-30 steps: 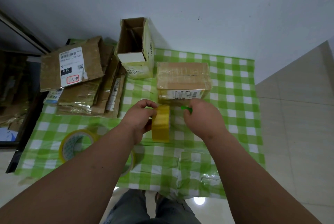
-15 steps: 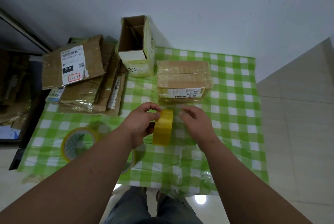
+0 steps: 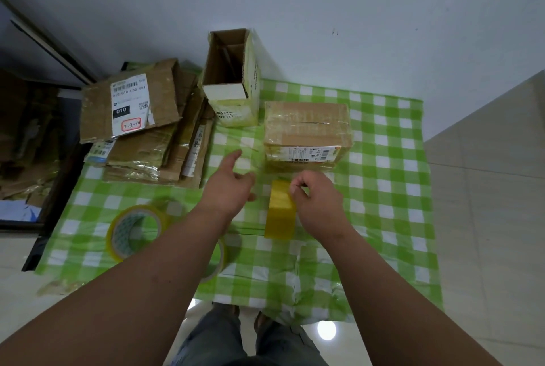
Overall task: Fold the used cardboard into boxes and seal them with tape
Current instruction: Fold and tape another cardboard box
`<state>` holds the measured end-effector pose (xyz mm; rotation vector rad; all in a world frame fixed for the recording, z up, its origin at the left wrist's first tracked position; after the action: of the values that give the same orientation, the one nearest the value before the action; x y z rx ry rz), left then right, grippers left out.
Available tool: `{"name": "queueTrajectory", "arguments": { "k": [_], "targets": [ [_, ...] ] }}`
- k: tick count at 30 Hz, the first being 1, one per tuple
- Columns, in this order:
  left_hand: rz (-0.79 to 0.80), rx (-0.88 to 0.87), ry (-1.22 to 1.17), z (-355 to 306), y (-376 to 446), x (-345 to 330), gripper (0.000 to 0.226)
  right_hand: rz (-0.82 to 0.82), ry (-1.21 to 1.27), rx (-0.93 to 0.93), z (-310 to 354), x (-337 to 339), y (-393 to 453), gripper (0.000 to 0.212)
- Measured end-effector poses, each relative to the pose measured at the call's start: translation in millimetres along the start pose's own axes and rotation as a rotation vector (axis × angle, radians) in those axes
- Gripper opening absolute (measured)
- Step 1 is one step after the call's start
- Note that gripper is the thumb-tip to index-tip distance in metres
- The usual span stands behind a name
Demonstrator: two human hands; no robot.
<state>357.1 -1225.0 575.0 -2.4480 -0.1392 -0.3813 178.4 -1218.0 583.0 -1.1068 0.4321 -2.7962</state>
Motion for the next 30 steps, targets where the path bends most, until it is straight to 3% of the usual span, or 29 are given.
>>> {"name": "queueTrajectory", "arguments": {
  "k": [3, 8, 11, 15, 23, 30],
  "targets": [
    [-0.166, -0.311, 0.274, -32, 7, 11, 0.060, -0.002, -0.194, 0.106, 3, 2, 0, 0.014],
    [-0.064, -0.588, 0.645, -74, 14, -5, 0.061, -0.177, -0.376, 0.318, 15, 13, -2, 0.012],
    [-0.017, -0.616, 0.805, -76, 18, -10, 0.061, -0.224, -0.452, 0.357, 21, 25, 1, 0.013],
    [-0.027, -0.621, 0.827, -73, 24, -9, 0.061, -0.238, -0.496, 0.370, 23, 40, 12, 0.020],
    [-0.111, -0.721, 0.731, -80, 28, -8, 0.051, -0.179, -0.535, 0.371, 15, 50, 28, 0.018],
    [-0.095, -0.635, 0.670, -76, 24, -19, 0.057, -0.188, -0.480, 0.335, 18, 51, 39, 0.013]
  ]
}}
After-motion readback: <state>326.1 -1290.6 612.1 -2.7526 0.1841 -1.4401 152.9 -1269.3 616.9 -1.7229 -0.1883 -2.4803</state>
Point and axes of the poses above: each hand's wrist, its own y-axis towards the middle knuckle, its own x-axis out of the back of the hand, z = x × y, the point moved 6 cm from there along y, towards the middle knuckle, and after that the axes turned 3 degrees about -y, right-handed, at the moved point
